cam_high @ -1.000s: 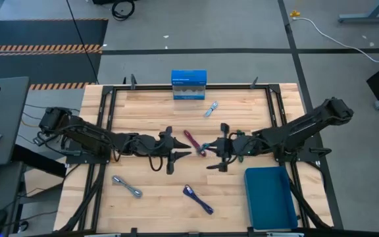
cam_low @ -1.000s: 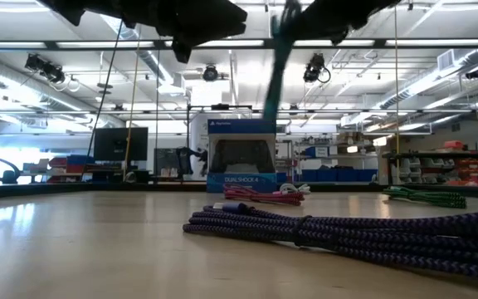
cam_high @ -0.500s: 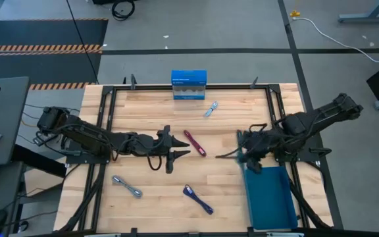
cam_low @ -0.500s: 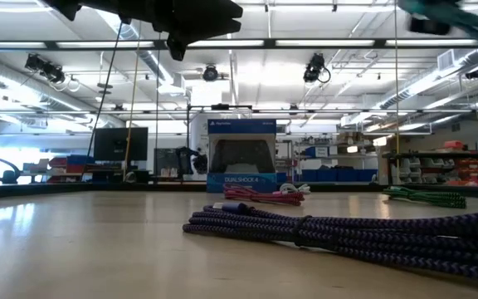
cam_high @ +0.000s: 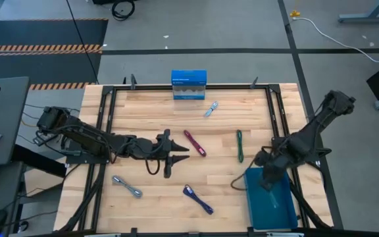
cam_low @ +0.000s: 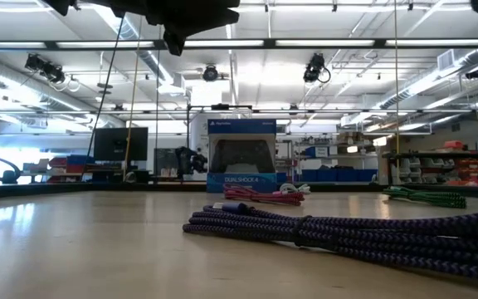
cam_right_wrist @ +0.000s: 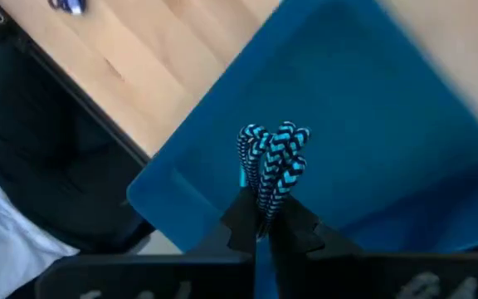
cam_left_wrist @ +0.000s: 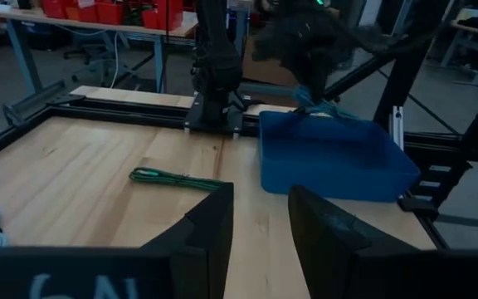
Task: Pick and place USB-C Cables
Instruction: Put the blue USB cable into the blue bin
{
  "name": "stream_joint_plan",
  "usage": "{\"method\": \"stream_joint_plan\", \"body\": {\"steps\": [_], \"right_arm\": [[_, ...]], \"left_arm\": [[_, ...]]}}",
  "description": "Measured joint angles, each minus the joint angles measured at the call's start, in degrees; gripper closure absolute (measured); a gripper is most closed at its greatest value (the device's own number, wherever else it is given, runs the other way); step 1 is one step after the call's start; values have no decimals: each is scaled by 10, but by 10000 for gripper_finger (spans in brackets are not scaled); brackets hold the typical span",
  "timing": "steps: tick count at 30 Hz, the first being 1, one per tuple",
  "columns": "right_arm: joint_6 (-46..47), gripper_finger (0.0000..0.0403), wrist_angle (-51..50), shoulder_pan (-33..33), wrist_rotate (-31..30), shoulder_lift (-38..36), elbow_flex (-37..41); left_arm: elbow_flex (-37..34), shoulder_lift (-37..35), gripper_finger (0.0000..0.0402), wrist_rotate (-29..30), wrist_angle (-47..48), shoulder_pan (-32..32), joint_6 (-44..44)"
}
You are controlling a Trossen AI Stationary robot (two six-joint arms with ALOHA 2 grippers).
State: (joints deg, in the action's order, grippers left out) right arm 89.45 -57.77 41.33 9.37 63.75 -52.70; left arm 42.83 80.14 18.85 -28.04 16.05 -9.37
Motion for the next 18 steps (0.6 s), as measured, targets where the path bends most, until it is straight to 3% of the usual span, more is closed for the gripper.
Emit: {"method": "stream_joint_plan", "body": {"steps": [9,18], "right_arm": [[122,375,101,70,-25,0,116],[111,221,138,93,-35,0,146]], "left_arm": [[0,0,276,0,26,3,-21],[0,0,276,26,63,3,-82]]}}
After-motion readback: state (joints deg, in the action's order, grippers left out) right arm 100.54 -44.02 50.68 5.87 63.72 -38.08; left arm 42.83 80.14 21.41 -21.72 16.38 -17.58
